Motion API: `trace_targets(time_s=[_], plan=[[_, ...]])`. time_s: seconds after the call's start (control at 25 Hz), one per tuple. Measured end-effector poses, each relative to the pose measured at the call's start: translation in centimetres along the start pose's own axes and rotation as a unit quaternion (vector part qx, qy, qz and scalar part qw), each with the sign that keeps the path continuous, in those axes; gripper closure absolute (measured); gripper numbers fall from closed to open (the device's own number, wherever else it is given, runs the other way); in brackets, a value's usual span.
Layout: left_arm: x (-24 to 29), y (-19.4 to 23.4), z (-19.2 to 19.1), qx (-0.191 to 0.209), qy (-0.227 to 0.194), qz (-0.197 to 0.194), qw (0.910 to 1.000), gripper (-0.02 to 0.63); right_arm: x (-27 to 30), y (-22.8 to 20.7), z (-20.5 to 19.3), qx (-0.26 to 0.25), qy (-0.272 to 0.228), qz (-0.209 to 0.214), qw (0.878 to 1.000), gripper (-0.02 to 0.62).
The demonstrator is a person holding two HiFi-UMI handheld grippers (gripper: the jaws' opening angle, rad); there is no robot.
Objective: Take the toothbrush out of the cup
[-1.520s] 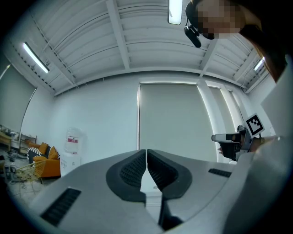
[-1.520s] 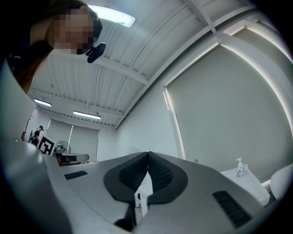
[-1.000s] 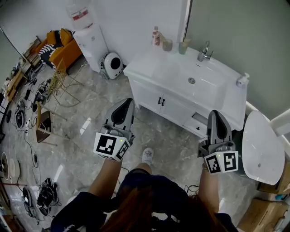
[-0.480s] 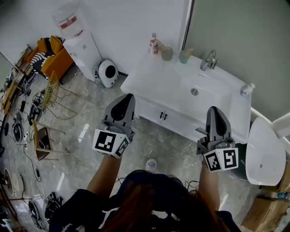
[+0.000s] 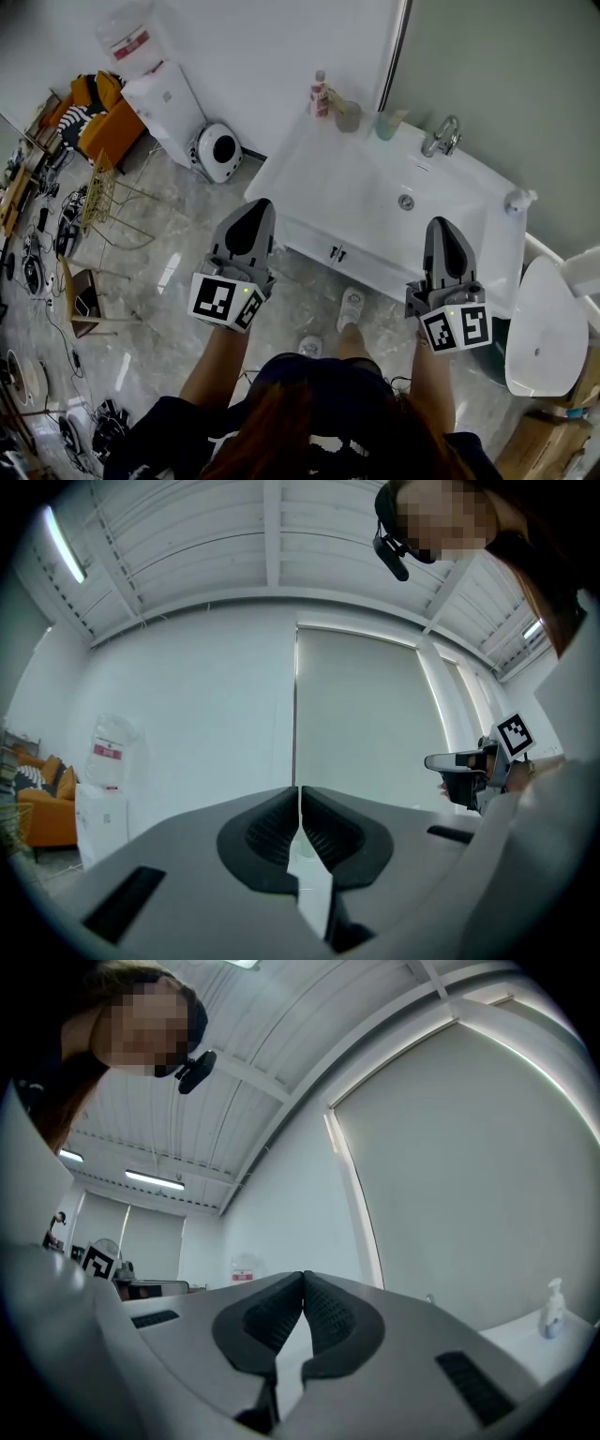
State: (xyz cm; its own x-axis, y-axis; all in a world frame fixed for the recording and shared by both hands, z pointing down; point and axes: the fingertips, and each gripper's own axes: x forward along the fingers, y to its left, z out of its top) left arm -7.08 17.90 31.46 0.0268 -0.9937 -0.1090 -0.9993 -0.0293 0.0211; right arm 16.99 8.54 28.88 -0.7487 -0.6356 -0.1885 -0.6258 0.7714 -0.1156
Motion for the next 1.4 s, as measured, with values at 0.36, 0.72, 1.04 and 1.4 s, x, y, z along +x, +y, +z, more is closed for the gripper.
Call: trace_targets(time_s=[0.36,0.72,1.04,1.4], plan=[[11.9,2.0,0.0,0.010,-0.011,0.033,0.9993,0.578,10.9,-8.5,0.1,0.009,-0.004,0.038,0.999,0.580],[22.8,2.2,-1.6,0.006,-0.013,0.063,0.9979,0.580,19.4,-17.9,-0.5,0.022,0.001,0.070,0.997,0.580],[27.0,3.8,-2.2,0.004,-0.004,0.068,0.9976,0.579,23.3,-20.1,-1.7,0.035,0.009,0.072,0.997,0.580],[32.4,6.9,-3.3,0.004,0.010,0.018,0.9998,0.579,27.1,-21.5,-3.4,0.036,0.017,0.020,0.999,0.580]])
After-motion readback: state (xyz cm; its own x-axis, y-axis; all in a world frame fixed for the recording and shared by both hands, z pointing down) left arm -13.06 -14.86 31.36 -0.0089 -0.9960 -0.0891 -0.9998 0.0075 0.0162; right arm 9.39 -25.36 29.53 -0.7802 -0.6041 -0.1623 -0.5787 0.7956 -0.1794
